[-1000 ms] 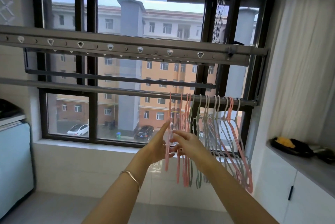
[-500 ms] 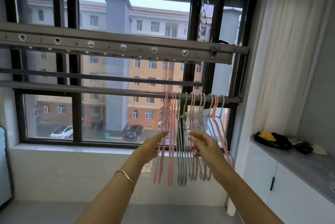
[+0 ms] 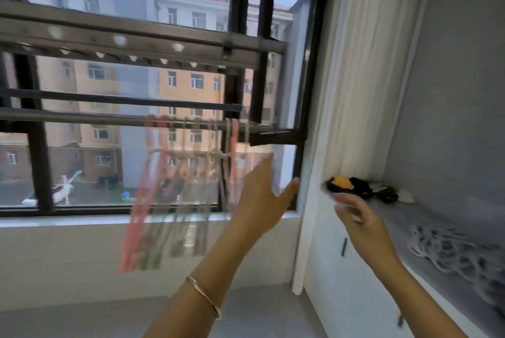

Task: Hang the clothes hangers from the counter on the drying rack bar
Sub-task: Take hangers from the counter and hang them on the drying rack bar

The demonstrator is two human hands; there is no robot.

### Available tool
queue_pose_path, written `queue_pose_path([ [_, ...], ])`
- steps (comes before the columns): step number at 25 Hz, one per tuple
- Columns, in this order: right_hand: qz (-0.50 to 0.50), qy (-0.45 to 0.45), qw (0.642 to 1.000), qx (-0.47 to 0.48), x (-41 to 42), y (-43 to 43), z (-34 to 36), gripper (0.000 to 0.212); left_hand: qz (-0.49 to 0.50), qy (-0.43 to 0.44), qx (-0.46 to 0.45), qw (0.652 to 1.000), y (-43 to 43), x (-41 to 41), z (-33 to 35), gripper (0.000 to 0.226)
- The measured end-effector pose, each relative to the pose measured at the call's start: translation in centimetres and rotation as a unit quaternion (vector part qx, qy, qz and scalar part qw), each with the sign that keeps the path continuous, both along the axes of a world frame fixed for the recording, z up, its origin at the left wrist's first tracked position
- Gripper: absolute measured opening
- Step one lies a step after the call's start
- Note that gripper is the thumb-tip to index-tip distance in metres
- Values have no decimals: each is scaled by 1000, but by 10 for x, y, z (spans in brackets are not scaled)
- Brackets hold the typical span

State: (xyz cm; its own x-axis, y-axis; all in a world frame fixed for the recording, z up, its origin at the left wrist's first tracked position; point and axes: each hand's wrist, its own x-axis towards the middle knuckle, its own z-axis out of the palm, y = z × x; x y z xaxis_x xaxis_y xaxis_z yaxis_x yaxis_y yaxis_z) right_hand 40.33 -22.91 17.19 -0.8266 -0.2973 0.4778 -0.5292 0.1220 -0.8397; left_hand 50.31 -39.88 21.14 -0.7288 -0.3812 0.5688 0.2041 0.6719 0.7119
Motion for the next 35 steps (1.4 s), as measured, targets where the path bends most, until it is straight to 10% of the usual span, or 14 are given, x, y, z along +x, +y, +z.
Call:
queue_pose_path([
  [10, -235, -45, 969, 56, -145, 280, -77, 40, -177, -153, -45, 971, 235, -210, -90, 76],
  [18, -302, -60, 951, 41, -251, 335, -152, 45, -321, -228, -82, 916, 354, -384, -167, 77],
  [31, -634, -278, 721, 30, -384, 373, -268, 50, -449, -303, -200, 816, 427, -589, -278, 67],
  [35, -625, -296, 722, 16, -378, 383, -281, 11, -478, -348, -200, 781, 437, -599, -300, 76],
])
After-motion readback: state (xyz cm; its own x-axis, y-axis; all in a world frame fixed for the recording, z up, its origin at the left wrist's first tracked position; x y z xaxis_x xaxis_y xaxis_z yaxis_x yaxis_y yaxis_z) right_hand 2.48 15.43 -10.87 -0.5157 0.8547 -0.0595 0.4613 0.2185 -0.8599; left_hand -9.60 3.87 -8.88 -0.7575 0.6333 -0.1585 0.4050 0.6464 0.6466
